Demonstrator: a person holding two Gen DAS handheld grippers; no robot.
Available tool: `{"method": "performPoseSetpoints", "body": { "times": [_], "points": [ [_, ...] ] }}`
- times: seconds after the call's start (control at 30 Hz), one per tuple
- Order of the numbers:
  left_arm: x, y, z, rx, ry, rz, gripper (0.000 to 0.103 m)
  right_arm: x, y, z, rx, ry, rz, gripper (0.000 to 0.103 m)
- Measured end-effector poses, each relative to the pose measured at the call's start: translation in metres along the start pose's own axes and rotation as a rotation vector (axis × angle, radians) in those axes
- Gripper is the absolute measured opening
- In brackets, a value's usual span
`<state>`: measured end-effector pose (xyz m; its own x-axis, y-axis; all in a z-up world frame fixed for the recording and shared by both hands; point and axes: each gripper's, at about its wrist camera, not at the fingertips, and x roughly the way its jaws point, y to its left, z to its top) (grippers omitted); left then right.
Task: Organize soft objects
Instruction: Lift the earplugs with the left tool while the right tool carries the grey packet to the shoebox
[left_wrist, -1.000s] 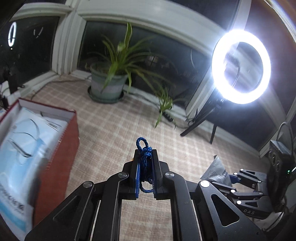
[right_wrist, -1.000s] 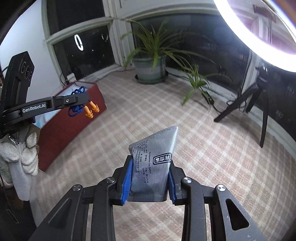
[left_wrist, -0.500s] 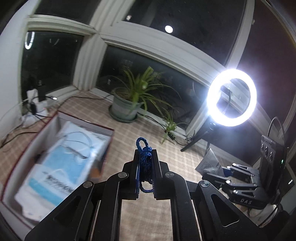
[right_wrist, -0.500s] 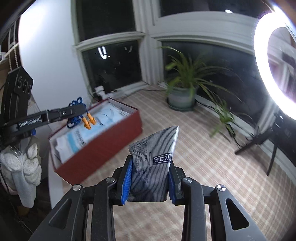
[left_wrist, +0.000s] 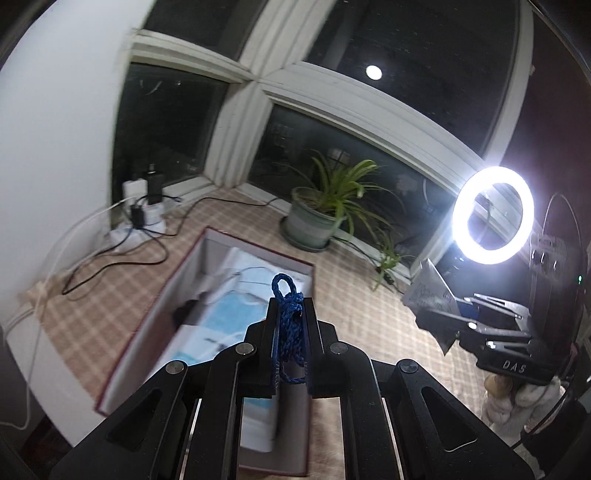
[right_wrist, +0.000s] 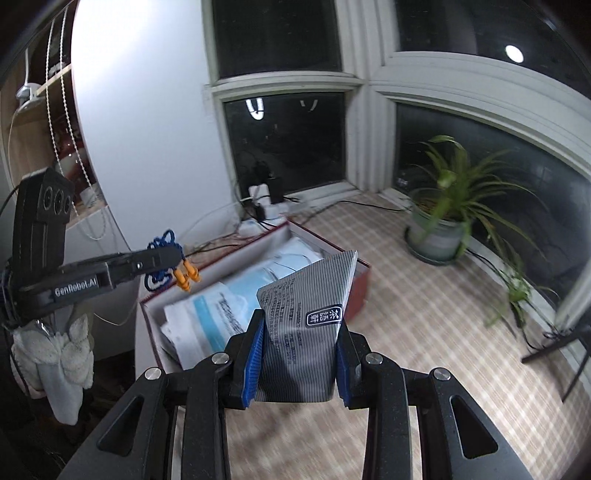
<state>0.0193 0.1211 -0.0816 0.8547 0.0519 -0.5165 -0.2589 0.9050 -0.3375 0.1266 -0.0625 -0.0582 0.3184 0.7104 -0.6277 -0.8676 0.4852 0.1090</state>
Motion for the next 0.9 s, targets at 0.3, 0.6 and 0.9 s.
{"method": "performPoseSetpoints", "body": {
  "times": [0.3, 0.6, 0.9],
  "points": [
    [-0.006, 0.044, 0.000, -0.032, 0.024, 0.015, 0.008, 0.053, 0.031, 0.045, 0.021, 0.016, 0.058, 0.030],
    [0.004, 0.067, 0.000, -0.034, 0.068, -0.001, 0.008, 0.109, 0.039, 0.074, 0.079, 0.053, 0.104, 0.030],
    [0.019, 0.079, -0.005, -0.006, 0.127, -0.003, 0.008, 0.159, 0.040, 0.088, 0.113, 0.103, 0.106, 0.030]
  ]
}}
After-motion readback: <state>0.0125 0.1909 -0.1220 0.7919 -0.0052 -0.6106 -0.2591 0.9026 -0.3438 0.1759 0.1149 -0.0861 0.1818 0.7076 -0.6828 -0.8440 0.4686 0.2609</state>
